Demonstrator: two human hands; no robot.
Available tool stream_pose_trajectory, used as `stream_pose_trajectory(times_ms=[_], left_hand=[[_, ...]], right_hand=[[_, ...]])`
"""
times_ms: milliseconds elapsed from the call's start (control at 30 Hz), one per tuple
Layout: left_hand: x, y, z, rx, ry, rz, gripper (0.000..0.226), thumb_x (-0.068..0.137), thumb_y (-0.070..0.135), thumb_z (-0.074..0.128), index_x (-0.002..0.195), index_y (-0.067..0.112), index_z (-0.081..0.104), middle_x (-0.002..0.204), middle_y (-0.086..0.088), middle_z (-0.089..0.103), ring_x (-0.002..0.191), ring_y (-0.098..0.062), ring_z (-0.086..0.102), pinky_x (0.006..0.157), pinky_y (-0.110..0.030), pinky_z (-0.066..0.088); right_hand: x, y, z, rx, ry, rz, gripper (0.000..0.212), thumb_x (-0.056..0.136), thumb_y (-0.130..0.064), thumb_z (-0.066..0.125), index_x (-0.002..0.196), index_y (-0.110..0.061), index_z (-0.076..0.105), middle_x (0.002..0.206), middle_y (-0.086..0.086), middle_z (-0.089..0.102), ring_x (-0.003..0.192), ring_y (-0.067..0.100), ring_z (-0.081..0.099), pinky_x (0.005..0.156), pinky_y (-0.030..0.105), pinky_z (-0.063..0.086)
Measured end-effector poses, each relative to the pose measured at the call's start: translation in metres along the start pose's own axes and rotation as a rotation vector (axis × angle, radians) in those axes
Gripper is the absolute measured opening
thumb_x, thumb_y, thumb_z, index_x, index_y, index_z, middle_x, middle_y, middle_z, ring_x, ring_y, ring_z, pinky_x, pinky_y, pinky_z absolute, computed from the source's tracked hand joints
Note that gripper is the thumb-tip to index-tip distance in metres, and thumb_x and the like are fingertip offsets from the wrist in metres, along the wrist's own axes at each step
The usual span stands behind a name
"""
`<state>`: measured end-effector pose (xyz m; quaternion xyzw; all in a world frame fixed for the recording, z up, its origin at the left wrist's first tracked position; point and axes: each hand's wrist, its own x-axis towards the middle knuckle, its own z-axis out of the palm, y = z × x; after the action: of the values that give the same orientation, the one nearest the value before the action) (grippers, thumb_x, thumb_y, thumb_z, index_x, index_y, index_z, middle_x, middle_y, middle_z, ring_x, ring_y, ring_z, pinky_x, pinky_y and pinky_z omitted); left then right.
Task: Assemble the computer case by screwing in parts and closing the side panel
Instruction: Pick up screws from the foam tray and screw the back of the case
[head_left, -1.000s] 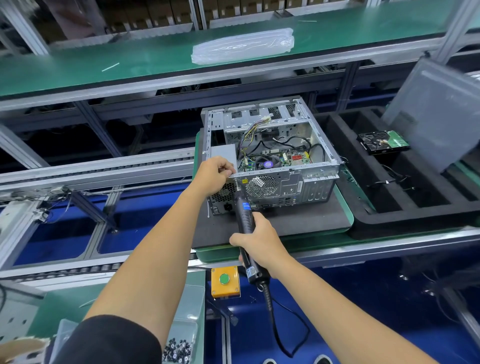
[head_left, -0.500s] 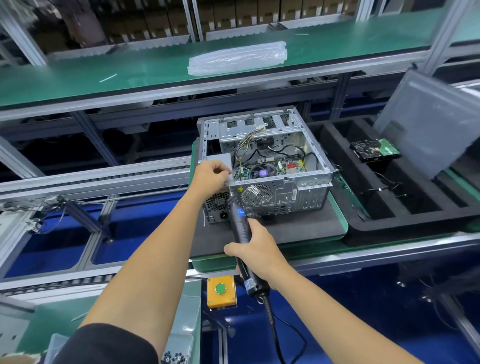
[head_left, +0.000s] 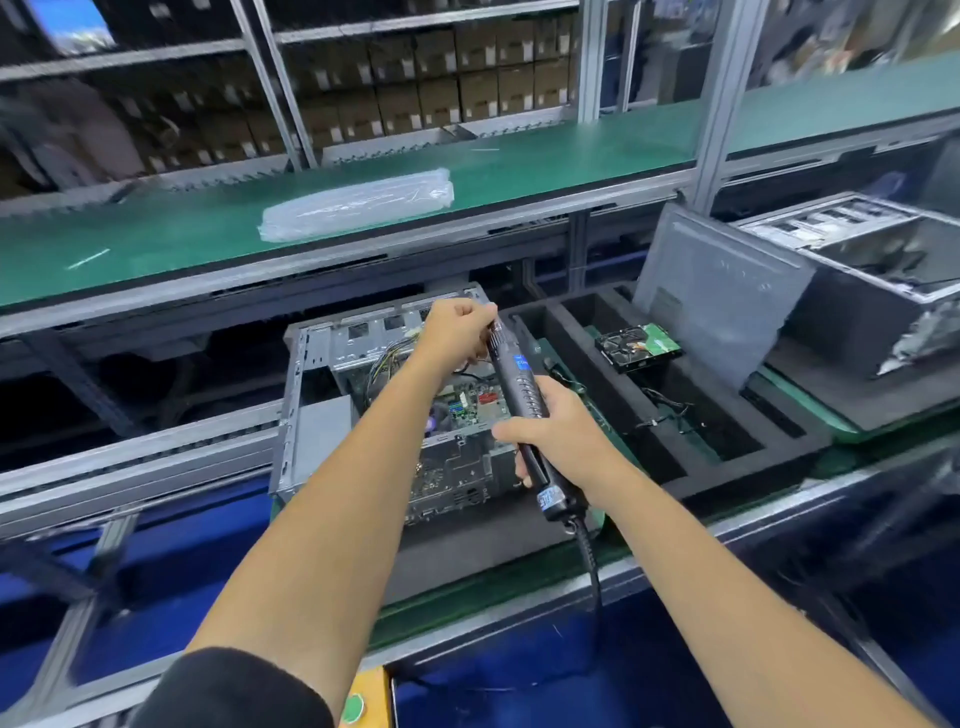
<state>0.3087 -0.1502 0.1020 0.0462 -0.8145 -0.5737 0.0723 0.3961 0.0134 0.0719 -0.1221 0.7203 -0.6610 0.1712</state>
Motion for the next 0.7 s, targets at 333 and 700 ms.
stream_pose_trajectory(times_ms=[333,700], left_hand=[[0.117,-0.018,0.167,0.402,-0.232,-0.08,0.03,0.098,0.017,0.046,0.075,0.005,0.06,0.065,-0.009,0.062,0.053,-0.019,0.056,0.053,-0.024,0.048],[0.152,-0.114,0.249,1.096,-0.488,-0.209,0.013,0.087,0.002,0.049,0.095,0.004,0.058,0.099,-0.014,0.062,0.086,-0.03,0.059,0.081,-0.043,0.051]], right_hand=[[0.085,0.066,-0.198,-0.002,0.088,0.139,0.03,0.082,-0.008,0.07,0.106,-0.017,0.055,0.076,0.008,0.061,0.046,0.024,0.056,0.048,0.032,0.049],[0.14,0.144,-0.257,0.025,-0.05,0.342,0.034,0.085,-0.007,0.067,0.094,-0.035,0.05,0.092,0.001,0.064,0.048,0.023,0.063,0.05,0.03,0.054]])
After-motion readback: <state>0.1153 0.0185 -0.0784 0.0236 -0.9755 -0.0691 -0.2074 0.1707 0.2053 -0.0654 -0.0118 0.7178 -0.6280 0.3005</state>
